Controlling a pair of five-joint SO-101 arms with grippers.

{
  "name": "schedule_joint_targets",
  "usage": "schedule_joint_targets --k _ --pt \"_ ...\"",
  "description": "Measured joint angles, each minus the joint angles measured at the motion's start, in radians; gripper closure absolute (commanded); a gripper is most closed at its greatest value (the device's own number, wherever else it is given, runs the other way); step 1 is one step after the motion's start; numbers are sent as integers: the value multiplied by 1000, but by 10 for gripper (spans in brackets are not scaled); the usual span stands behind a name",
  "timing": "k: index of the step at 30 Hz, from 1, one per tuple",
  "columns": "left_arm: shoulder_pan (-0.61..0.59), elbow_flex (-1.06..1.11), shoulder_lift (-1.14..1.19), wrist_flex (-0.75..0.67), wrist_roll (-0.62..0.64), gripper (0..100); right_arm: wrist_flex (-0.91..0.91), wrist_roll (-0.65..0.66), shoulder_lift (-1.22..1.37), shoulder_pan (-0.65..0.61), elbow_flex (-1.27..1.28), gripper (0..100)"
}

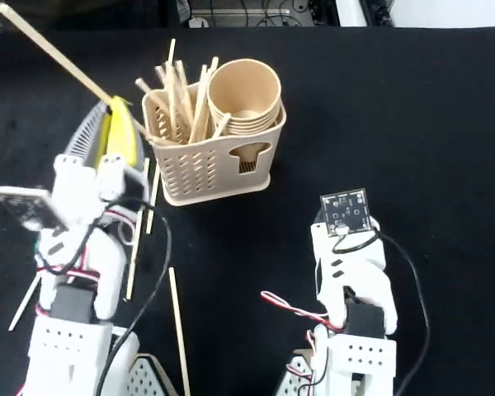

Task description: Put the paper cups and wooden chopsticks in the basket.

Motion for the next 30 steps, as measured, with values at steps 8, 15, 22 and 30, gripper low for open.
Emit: schedule_joint_targets --k 8,15,22,30 --pt "71 23 161 0 0 971 0 0 0 0 0 985" --pt "68 20 241 -2 -2 864 0 0 0 0 0 985" --pt "66 -57 250 167 20 784 0 0 0 0 0 985" --pt "-32 -318 264 565 31 786 0 0 0 0 0 985"
